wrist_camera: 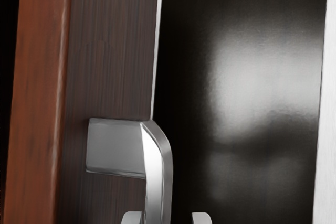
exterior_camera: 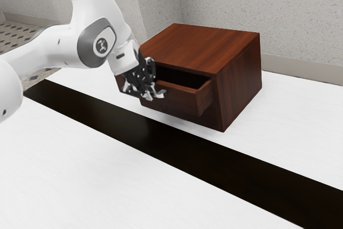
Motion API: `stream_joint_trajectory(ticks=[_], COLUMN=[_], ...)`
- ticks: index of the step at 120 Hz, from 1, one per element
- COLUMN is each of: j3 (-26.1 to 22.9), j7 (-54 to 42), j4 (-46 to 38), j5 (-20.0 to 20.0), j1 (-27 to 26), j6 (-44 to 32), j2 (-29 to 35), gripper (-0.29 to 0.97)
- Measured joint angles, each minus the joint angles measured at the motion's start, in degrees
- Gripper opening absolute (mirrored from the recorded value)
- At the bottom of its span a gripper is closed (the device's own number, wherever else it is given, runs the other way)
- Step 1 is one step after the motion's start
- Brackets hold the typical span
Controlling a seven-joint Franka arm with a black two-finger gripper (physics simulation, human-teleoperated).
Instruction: Pull the drawer handle with one arm to open the drawer
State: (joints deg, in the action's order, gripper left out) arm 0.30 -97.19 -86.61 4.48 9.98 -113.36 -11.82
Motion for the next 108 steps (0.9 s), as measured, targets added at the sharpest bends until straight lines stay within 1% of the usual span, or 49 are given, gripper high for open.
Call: stream_joint_trajectory(ticks=[69, 80, 84, 90, 97, 102, 108], j3=[-0.09, -0.19, -0.16, -0.48, -1.22, -1.48, -1.69], j7=[1.65, 2.05, 2.19, 2.39, 2.68, 2.9, 3.15], j4=[-16.93, -20.86, -22.06, -22.71, -22.99, -22.97, -22.77], j5=[0.18, 0.17, 0.15, -0.07, -0.24, -0.31, -0.22], j1=[0.02, 0.26, -1.03, -4.65, -6.88, -7.79, -8.48], j6=[-3.98, -4.49, -4.62, -4.72, -4.4, -3.79, -2.35], j2=[13.95, 17.96, 20.42, 25.7, 31.19, 33.21, 34.14], gripper=[0.02, 0.02, 0.02, 0.1, 0.23, 0.32, 0.39])
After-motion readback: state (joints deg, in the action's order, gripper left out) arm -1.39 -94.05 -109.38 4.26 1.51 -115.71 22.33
